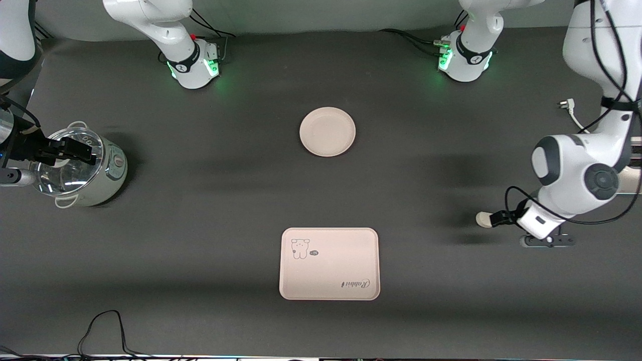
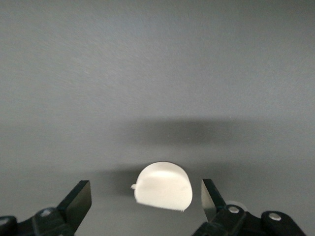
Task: Place bun in plate and plate on tray
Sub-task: 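Lower the left gripper onto the white bun and grasp it, then carry the bun with the left gripper and lower it onto the plate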
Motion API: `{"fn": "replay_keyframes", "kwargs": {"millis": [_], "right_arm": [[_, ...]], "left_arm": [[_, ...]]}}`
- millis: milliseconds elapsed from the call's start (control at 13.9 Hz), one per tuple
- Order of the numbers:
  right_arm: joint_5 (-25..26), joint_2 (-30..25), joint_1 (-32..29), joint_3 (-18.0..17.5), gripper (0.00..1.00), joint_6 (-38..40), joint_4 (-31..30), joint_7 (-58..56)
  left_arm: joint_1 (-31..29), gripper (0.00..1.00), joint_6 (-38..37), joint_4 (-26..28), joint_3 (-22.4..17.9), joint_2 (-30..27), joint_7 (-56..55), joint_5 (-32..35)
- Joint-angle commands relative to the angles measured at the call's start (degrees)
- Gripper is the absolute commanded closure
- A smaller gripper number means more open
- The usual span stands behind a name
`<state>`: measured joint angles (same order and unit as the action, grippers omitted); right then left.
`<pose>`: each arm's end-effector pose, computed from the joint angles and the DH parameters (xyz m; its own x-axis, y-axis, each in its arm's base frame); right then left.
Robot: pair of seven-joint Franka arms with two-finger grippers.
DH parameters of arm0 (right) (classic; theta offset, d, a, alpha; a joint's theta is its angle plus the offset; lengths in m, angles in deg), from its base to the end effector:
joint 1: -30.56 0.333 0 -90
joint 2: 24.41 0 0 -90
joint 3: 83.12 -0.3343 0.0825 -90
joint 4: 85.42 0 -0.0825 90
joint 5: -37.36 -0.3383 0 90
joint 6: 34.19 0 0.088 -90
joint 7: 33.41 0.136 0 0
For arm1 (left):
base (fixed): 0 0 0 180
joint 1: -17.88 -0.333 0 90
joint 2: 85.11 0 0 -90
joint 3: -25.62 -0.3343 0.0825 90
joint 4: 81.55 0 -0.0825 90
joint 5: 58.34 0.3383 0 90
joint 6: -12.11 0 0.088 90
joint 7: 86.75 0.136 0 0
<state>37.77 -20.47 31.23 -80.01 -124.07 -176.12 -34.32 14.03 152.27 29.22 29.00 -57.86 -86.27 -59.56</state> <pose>0.5251 -0.0224 0.5729 0.9962 -0.0268 -0.0830 -0.0260 -0.9996 0.0095 0.6071 0.0067 0.2640 0.9990 0.0237 0.0378 0.0222 -0.9989 0.0409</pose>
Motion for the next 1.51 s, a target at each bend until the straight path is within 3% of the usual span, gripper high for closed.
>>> {"fn": "replay_keyframes", "kwargs": {"millis": [0, 288, 432, 864, 1223, 1439], "right_arm": [[-0.68, -0.34, -0.06, 0.14, 0.0, -0.3, -0.09, -0.5], [-0.77, -0.34, -0.06, 0.14, 0.0, -0.29, -0.09, -0.5], [-0.77, -0.34, -0.06, 0.14, 0.0, -0.29, -0.09, -0.5], [-0.77, -0.34, -0.06, 0.14, 0.0, -0.3, -0.09, -0.5], [-0.77, -0.25, -0.06, 0.14, 0.0, -0.3, -0.09, -0.5], [-0.77, -0.25, -0.06, 0.14, 0.0, -0.3, -0.09, -0.5]], "left_arm": [[0.6, 0.0, 3.27, 1.81, -0.39, 0.69, -0.74, -0.98], [1.04, 0.01, 7.75, 4.1, 0.05, 1.92, -0.74, -1.16], [1.48, 0.09, 8.46, 4.63, 0.05, 2.45, -1.09, -1.25], [1.74, 0.57, 8.29, 4.89, 0.05, 3.16, -1.09, -1.16], [1.57, 0.68, 3.73, 4.37, 0.05, -0.61, -1.27, -1.16], [1.57, 0.69, -6.61, 3.84, 1.01, -7.97, -3.54, -1.25]]}}
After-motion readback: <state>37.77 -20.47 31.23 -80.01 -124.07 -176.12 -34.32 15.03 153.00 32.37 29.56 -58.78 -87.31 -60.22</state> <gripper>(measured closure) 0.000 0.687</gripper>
